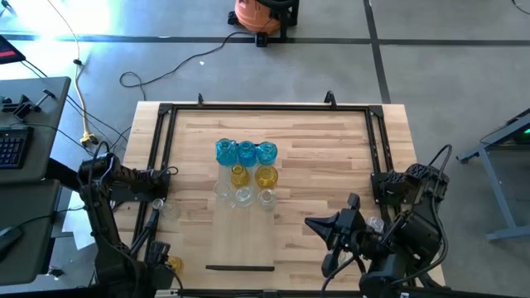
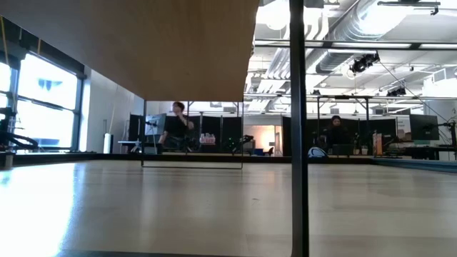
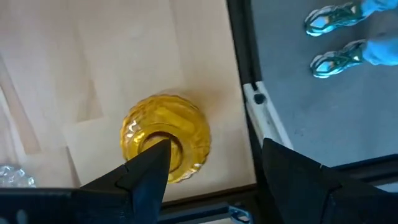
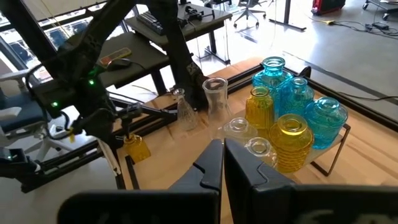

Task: Sort vases onto shelf
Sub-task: Put the yellow vase on the shelf to align with the other yellow vases

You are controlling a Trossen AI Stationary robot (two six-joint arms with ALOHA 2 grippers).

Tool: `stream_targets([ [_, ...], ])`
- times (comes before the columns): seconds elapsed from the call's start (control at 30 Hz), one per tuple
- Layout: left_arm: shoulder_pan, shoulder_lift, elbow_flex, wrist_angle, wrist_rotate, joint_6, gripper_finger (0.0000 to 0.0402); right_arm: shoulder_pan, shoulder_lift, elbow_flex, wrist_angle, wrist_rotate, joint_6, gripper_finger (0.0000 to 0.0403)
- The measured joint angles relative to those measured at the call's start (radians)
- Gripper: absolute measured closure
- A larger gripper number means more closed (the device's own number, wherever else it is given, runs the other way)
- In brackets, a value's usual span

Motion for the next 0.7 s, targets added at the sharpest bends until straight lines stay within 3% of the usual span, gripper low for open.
stream_targets([
  [0.5,0.0,-0.002,-0.068,0.06,0.002,-0.004,0.0163,0.0,0.0,0.0,0.008,0.0,0.0,0.0403],
  [0.7,0.0,-0.005,-0.084,0.06,-0.012,-0.002,0.0205,0.0,0.0,0.0,0.008,-0.001,-0.001,0.0403],
])
